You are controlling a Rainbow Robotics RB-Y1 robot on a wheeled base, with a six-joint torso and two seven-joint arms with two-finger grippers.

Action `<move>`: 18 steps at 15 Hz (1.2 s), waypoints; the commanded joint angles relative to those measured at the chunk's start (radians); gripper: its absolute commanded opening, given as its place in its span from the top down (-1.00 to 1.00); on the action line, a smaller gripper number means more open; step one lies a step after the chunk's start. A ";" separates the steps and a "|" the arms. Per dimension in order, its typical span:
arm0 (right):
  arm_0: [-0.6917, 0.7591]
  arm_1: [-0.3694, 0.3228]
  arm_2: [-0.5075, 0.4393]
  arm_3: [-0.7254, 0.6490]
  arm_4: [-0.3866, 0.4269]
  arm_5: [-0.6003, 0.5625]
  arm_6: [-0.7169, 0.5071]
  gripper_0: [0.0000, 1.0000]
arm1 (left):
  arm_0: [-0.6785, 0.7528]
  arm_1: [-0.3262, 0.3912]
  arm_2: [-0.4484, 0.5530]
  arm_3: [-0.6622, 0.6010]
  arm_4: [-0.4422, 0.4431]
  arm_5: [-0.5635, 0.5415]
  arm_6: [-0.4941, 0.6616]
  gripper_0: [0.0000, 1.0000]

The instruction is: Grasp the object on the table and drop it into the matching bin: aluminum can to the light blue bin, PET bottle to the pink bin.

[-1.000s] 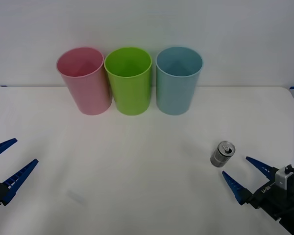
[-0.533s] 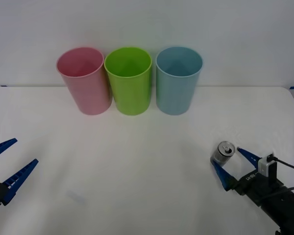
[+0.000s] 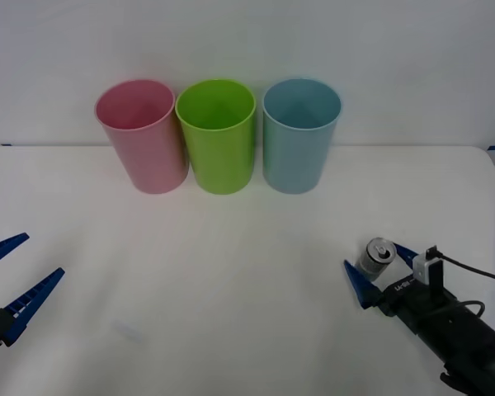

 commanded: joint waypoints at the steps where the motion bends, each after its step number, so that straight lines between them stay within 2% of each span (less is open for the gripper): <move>1: -0.013 0.005 0.017 0.000 0.000 0.035 0.002 -1.00 | 0.000 0.000 0.000 0.000 0.000 0.000 0.000 -1.00; 8: -0.021 0.005 0.033 0.000 0.000 0.059 0.015 -1.00 | 0.000 0.000 0.000 0.000 0.000 0.000 0.000 -1.00; 9: -0.021 0.005 0.033 0.000 0.000 0.059 0.017 -0.27 | 0.000 0.000 0.000 0.000 0.000 0.000 0.000 -1.00; 10: -0.021 0.005 0.033 0.000 0.002 0.059 0.017 0.86 | 0.000 0.000 0.000 0.000 0.000 0.000 0.000 -1.00; 11: -0.021 0.003 0.033 0.000 0.000 0.058 0.020 1.00 | 0.000 0.000 0.000 0.000 0.000 0.000 0.000 -1.00; 18: -0.021 0.009 0.033 -0.004 -0.007 0.036 0.022 1.00 | 0.000 0.000 0.000 0.000 0.000 0.000 0.000 -1.00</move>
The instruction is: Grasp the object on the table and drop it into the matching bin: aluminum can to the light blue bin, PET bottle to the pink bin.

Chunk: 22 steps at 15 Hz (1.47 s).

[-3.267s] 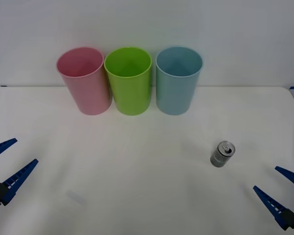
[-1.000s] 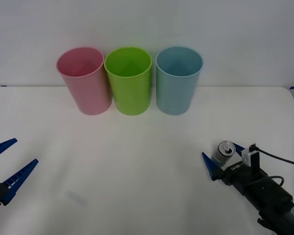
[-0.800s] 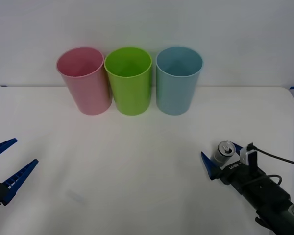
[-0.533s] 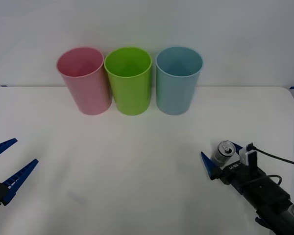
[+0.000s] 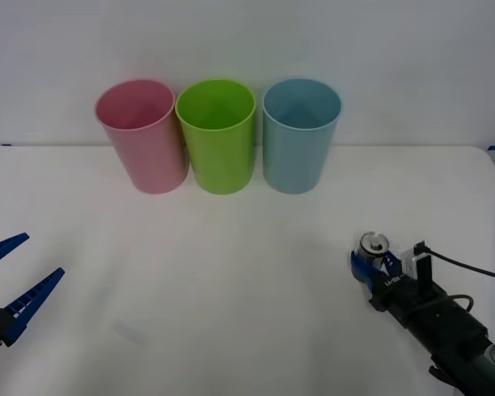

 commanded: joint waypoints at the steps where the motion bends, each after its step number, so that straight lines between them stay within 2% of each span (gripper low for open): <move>1: 0.000 0.003 0.000 -0.011 -0.008 -0.010 -0.001 1.00 | 0.000 0.000 0.000 0.000 0.000 0.000 0.000 -1.00; 5: 0.015 0.003 -0.002 -0.071 -0.014 -0.024 -0.009 1.00 | 0.000 0.000 0.000 0.000 0.000 0.000 0.000 -1.00; 12: 0.110 -0.036 -0.008 -0.342 -0.025 0.033 -0.070 1.00 | 0.000 0.000 0.000 0.000 0.000 0.000 0.000 -1.00; 19: 0.110 -0.141 -0.022 -0.565 -0.021 0.055 -0.395 1.00 | 0.000 0.000 0.000 0.000 0.000 0.000 0.000 -1.00; 22: 0.069 -0.178 -0.035 -0.599 -0.002 0.059 -0.492 1.00 | 0.000 0.000 0.000 0.000 0.000 0.000 0.000 -1.00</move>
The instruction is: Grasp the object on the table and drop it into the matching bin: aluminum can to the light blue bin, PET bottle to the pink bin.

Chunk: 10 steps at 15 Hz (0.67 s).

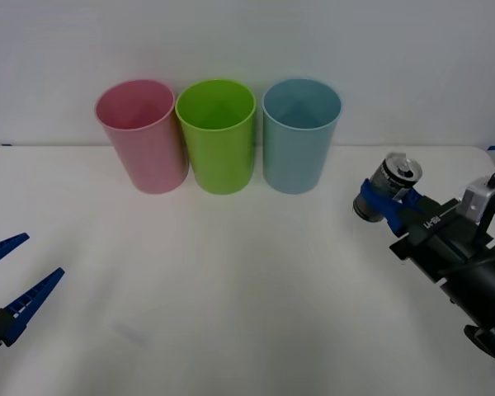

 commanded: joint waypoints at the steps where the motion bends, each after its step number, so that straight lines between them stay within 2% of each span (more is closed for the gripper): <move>1: -0.056 -0.030 -0.009 -0.014 0.025 0.003 -0.090 1.00 | 0.000 0.000 0.000 0.000 0.000 0.000 0.000 -1.00; 7: -0.231 -0.014 0.003 0.032 0.194 0.060 -0.297 1.00 | 0.000 0.000 0.000 0.000 0.000 0.000 0.000 -1.00; 10: -0.332 0.024 0.009 0.114 0.266 0.058 -0.315 1.00 | 0.000 0.000 0.000 0.000 0.000 0.000 0.000 -1.00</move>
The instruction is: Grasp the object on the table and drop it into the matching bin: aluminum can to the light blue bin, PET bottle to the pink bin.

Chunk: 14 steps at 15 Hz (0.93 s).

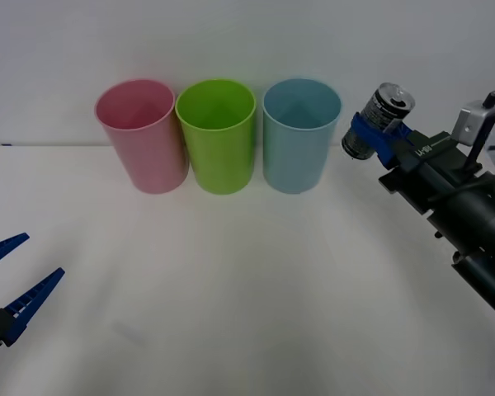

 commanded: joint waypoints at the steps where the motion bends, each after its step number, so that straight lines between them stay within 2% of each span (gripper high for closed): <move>1: -0.093 0.031 0.011 0.082 0.041 -0.001 -0.007 1.00 | 0.000 0.000 0.000 0.000 0.000 0.000 0.000 -1.00; 11: -0.416 0.198 0.008 0.441 0.263 0.001 -0.030 1.00 | 0.000 0.000 0.000 0.000 0.000 0.000 0.000 -1.00; 14: -0.495 0.237 -0.006 0.536 0.289 0.005 -0.028 1.00 | 0.000 0.000 0.000 0.000 0.000 0.000 0.000 -1.00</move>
